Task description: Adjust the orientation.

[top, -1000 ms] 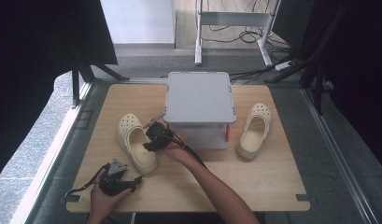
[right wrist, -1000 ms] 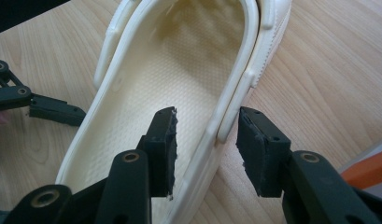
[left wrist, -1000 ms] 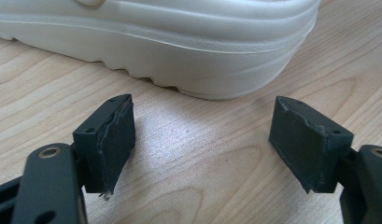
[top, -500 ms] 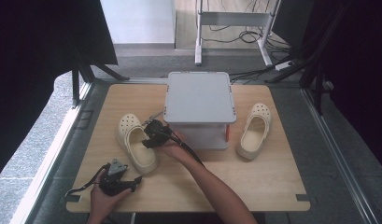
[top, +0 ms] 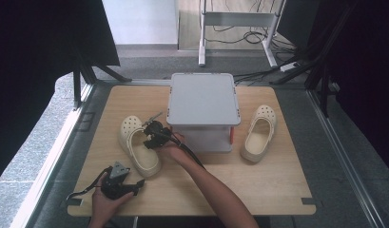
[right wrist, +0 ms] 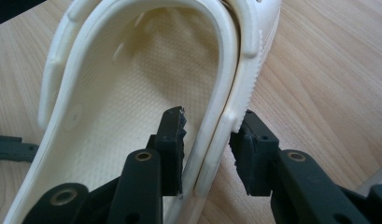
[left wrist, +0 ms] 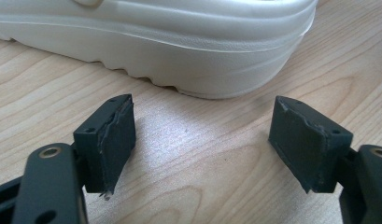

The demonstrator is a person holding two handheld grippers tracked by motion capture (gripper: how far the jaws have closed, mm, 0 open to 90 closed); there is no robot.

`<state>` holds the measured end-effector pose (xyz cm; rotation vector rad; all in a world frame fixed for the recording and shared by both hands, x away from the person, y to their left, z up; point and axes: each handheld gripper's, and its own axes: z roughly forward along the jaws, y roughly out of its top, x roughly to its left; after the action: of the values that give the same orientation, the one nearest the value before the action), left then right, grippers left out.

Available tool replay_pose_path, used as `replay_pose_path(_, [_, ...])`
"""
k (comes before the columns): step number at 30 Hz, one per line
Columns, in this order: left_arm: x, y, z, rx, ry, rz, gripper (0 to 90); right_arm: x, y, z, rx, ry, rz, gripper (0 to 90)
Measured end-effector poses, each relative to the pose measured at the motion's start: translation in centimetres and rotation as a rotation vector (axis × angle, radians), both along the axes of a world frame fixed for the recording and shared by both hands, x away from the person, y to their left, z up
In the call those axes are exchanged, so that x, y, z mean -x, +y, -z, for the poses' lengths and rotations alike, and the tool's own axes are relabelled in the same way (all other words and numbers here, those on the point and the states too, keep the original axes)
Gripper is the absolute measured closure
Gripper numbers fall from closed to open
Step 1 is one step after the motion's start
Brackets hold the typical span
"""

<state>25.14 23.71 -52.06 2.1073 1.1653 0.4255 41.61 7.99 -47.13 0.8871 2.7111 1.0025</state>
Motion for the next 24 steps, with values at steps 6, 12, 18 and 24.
replay_pose_path(6, [0.1,0.0,0.0,-0.002,-0.002,0.003,23.2,-0.3,0.6,0.0,0.015,0.0,0.01,64.7])
replay_pose_path(12, [0.1,0.0,0.0,-0.002,-0.002,0.004,23.2,-0.7,0.7,-0.1,0.015,0.006,0.012,65.3])
replay_pose_path(18, [0.1,0.0,0.0,-0.002,-0.002,0.004,23.2,-1.2,1.0,0.0,0.009,0.01,0.026,63.5])
replay_pose_path(24, [0.1,0.0,0.0,-0.004,-0.003,0.006,23.2,-1.6,1.2,-0.1,0.005,0.017,0.034,64.6])
